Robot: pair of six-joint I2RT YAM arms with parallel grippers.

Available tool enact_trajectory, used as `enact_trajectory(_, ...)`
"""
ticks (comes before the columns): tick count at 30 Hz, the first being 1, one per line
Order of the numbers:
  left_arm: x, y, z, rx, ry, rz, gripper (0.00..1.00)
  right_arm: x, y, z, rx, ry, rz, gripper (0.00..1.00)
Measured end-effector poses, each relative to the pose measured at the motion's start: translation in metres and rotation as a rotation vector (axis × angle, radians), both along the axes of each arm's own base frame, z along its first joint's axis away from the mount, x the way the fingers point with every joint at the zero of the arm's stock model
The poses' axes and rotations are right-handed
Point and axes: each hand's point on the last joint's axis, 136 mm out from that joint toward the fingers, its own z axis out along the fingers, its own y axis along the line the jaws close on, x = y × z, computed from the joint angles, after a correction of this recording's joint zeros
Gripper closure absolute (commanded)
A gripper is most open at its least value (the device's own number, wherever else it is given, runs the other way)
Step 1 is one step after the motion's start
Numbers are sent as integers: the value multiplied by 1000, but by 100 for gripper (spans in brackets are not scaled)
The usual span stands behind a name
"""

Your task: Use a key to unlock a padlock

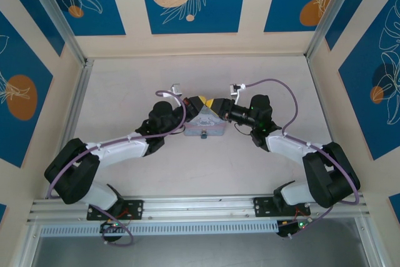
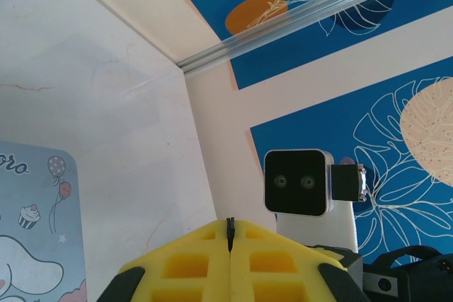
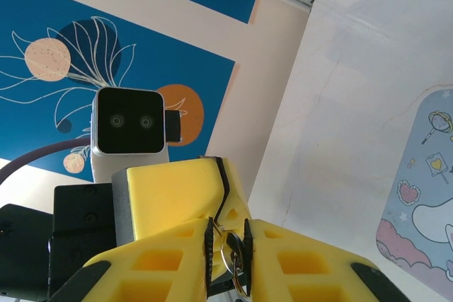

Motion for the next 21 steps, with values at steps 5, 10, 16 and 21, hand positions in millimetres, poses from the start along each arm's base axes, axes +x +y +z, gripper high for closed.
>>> enact_trajectory(5,0,0,0,0,0,0,100,-1,0,1,2,-3,5,76)
enact_trajectory(10,1,0,3,-4,-4,0,100,-1,0,1,4,-7,6,74)
enact_trajectory(16,1,-1,7,-10,-11,0,100,-3,1,-1,3,-4,14,74)
enact_trajectory(21,1,-1,6,-8,-8,0,100,-3,2,-2,3,-5,18,76)
